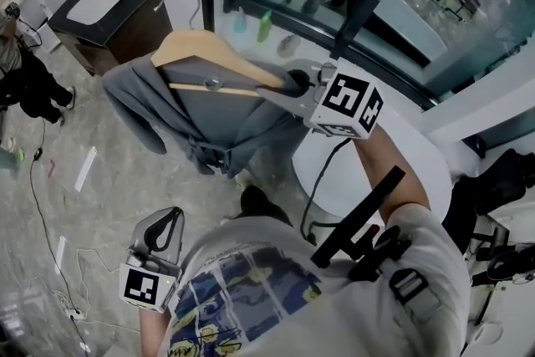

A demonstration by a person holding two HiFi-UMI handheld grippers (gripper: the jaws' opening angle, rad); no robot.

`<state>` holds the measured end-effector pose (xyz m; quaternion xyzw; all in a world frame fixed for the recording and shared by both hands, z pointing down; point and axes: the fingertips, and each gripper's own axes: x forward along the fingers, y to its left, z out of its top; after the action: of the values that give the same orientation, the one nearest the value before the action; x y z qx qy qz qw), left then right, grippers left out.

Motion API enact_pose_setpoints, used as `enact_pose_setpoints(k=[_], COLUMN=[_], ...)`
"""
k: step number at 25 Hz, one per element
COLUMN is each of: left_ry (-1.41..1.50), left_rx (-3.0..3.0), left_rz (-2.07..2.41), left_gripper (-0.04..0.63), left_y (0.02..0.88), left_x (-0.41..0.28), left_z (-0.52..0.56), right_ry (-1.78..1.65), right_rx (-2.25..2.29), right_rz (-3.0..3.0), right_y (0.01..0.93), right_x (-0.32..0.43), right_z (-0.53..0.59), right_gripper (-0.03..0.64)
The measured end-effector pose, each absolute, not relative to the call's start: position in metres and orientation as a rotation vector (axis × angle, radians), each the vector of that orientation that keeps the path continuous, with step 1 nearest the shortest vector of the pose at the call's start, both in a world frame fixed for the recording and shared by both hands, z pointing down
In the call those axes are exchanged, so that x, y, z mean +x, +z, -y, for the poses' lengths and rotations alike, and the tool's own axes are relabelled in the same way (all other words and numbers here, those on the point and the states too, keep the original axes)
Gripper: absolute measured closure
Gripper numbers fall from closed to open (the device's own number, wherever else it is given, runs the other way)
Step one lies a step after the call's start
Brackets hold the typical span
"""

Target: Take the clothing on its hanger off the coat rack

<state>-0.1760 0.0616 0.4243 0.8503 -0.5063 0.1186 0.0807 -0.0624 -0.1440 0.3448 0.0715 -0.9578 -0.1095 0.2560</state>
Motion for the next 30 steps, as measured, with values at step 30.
enact_pose_setpoints(k=[30], left_ry=[0.326], left_rx=[2.581], left_rz=[1.414], left_gripper=[0.580], left_y=[0.400], left_x=[-0.171], left_z=[-0.034], right_ry=[-0.252], right_rx=[0.149], right_rz=[2.595], right_y=[0.342], right_x=[-0.064], right_z=[0.109], right_gripper=[0.609])
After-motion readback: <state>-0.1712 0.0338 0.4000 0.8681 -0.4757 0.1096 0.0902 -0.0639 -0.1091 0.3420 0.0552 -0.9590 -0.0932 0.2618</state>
